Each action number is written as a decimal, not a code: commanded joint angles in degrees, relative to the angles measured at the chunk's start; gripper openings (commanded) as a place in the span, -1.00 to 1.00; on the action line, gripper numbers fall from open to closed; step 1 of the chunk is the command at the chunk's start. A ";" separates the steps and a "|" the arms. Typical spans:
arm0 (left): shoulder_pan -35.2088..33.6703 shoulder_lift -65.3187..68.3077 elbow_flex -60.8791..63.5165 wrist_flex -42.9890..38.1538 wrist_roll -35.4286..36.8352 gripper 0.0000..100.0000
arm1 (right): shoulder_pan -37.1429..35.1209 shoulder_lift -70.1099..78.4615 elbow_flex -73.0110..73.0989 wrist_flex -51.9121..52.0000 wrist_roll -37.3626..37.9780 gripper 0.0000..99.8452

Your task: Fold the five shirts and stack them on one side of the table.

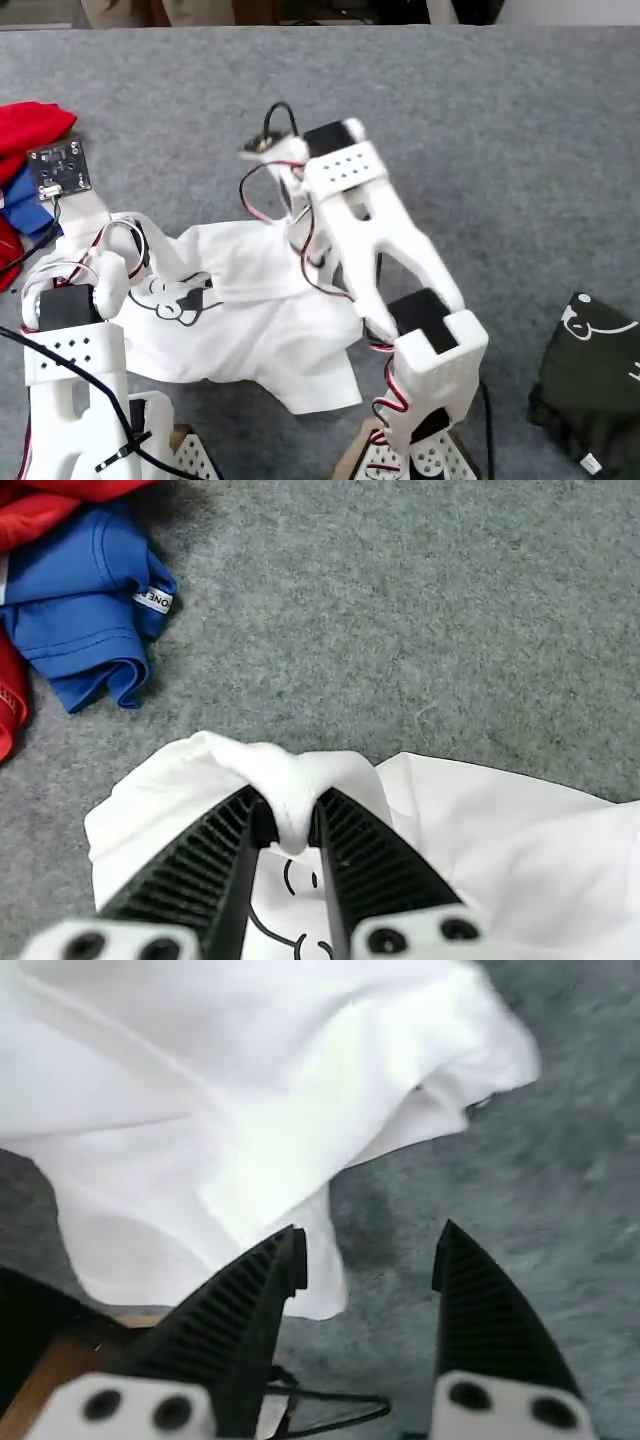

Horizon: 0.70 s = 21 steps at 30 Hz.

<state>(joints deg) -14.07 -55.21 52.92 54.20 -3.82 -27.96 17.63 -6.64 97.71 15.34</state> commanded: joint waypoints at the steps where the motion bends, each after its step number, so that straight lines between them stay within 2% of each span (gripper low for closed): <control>1: 0.26 -0.40 -0.35 -0.70 -0.26 -0.96 | -2.77 -0.31 3.21 -0.79 -3.52 -0.57; 9: -0.53 -0.48 -0.26 -0.70 -0.53 -0.96 | -6.64 -3.30 8.40 -5.98 -11.69 -0.57; 18: -2.46 -0.48 -0.53 -0.79 -0.53 -0.96 | -6.90 -3.12 12.53 -15.21 -18.29 -0.57; 21: -2.46 -0.75 -0.70 -0.79 -0.35 -0.96 | -6.90 -3.03 12.70 -16.79 -18.99 -0.63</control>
<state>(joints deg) -16.00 -55.21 52.92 54.20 -3.82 -34.37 17.54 5.93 82.42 -2.59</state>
